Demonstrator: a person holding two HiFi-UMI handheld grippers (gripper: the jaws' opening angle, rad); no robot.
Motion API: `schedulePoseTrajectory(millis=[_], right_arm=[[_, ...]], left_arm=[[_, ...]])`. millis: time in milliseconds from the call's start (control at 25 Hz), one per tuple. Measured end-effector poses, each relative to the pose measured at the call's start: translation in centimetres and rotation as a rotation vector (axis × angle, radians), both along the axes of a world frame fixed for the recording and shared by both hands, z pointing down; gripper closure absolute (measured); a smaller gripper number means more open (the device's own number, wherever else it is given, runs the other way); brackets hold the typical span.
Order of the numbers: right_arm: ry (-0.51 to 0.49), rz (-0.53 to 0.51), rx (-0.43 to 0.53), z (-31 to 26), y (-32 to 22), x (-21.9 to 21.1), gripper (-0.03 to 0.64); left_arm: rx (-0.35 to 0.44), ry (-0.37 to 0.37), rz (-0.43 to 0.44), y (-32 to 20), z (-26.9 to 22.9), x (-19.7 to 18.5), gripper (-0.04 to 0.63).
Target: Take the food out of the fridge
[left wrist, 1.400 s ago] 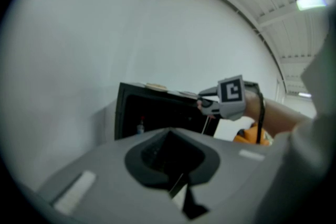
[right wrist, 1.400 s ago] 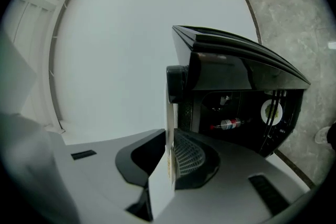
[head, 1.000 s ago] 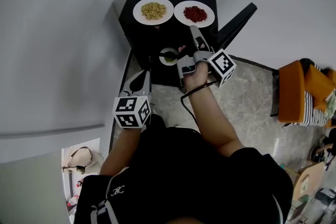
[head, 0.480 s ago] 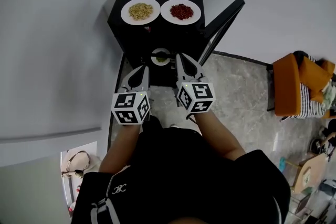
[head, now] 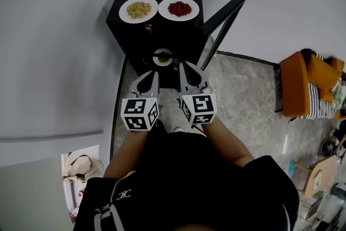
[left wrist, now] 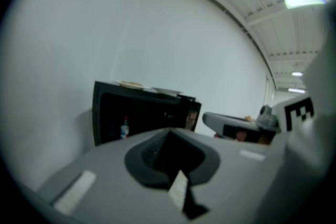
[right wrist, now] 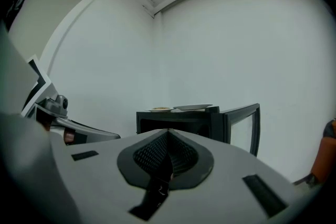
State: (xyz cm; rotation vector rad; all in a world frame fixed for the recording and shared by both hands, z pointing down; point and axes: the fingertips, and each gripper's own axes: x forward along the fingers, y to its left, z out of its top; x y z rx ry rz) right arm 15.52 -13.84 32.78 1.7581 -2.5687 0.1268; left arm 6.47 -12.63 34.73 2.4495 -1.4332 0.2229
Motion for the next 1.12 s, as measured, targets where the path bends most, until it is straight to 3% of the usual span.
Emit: schedulePoseTrajectory(millis=[440, 880, 1000, 1120], right_arm=[[0.038, 0.001, 0.015, 0.3, 1.7, -0.3, 0.618], [0.019, -0.012, -0.043, 1.9, 2.0, -0.5, 0.618], [0.061, -0.047, -0.06, 3.0, 2.0, -1.1, 0.617], [0.172, -0.096, -0.061, 5.0, 1.7, -2.0, 0.617]], left_arm=[[0.027, -0.045, 0.02, 1.8, 0.3, 1.0, 0.6], [-0.001, -0.019, -0.004, 2.3, 1.1, 0.4, 0.598], [-0.013, -0.016, -0.024, 2.6, 1.7, -0.2, 0.598], [-0.031, -0.011, -0.055, 3.1, 3.0, -1.2, 0.598]])
